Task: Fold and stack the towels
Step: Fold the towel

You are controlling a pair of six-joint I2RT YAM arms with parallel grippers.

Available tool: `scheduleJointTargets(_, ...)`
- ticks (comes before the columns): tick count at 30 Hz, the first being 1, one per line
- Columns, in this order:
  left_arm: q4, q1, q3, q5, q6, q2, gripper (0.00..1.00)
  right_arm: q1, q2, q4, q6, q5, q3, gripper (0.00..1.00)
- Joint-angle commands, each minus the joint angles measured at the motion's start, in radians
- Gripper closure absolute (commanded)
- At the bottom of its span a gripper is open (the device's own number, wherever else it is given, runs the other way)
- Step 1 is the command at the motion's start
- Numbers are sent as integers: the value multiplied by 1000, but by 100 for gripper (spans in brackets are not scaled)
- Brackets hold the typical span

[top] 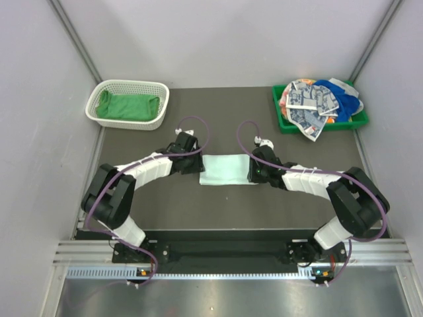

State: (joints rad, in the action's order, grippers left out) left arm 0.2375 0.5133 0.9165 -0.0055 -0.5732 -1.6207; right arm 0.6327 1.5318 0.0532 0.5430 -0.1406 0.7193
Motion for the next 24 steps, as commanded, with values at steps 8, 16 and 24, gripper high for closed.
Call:
scheduleJointTargets(8,13,-29,97,142,12,-137,45,-13,-7,-24,0,6,-18,74)
scheduleJointTargets(16,19,-7,84,131,3,-208,52,-14,-38,-13,-9,-1,-20,73)
scheduleJointTargets(24,42,39,94,59,-17,-254,97,-14,-58,-1,-15,12,-11,73)
